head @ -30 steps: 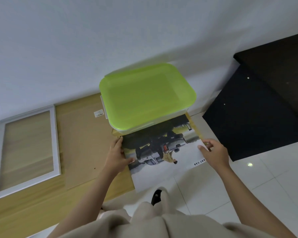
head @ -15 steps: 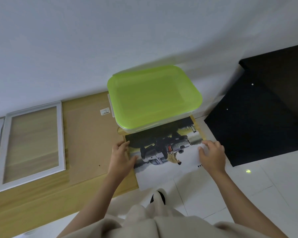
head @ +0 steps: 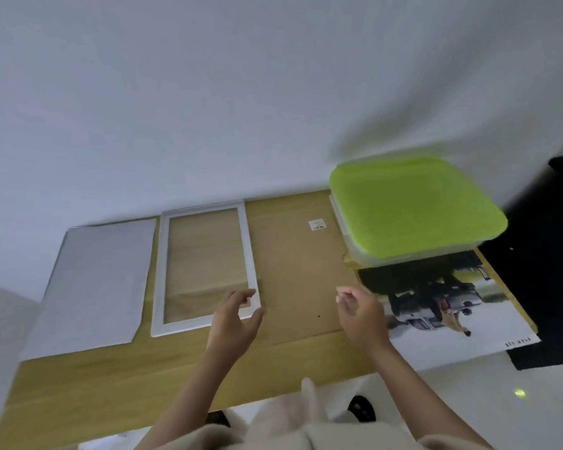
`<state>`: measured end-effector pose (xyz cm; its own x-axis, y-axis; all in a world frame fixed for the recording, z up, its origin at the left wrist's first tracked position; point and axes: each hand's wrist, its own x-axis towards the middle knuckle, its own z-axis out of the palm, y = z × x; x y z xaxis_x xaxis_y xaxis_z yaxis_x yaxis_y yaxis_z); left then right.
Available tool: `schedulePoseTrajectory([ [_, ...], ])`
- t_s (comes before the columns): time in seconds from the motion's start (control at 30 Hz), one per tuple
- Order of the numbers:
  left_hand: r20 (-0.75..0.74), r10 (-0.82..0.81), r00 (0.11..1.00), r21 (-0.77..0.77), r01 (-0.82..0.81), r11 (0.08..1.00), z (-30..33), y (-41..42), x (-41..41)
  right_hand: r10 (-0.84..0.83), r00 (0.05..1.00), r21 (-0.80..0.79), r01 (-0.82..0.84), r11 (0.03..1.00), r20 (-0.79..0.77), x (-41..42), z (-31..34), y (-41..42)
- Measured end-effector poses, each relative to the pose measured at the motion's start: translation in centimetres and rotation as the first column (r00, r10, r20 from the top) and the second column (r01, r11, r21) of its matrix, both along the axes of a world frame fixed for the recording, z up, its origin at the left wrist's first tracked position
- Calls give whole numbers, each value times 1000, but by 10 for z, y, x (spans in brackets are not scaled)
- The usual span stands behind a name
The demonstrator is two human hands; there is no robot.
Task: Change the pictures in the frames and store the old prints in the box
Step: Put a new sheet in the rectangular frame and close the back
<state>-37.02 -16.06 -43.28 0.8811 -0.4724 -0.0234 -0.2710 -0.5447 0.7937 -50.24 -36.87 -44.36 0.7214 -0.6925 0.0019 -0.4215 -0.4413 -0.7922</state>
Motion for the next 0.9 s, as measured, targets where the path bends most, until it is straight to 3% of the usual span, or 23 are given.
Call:
schedulePoseTrajectory([
  [0.33, 9, 314, 949, 29, -314, 949, 3, 196, 94, 355, 934, 12, -356, 934, 28, 151, 2, 172],
  [0.53, -46, 536, 843, 67, -533, 844, -3, 271, 141, 545, 838, -66, -545, 836, -21, 236, 10, 224],
  [0.73, -135, 640, 756, 201, -612, 765, -23, 303, 185, 595, 791, -25, -603, 797, -142, 341, 32, 230],
  [0.9, -160, 650, 743, 281, -597, 751, -33, 302, 202, 575, 721, 13, -619, 785, -386, 409, 27, 228],
])
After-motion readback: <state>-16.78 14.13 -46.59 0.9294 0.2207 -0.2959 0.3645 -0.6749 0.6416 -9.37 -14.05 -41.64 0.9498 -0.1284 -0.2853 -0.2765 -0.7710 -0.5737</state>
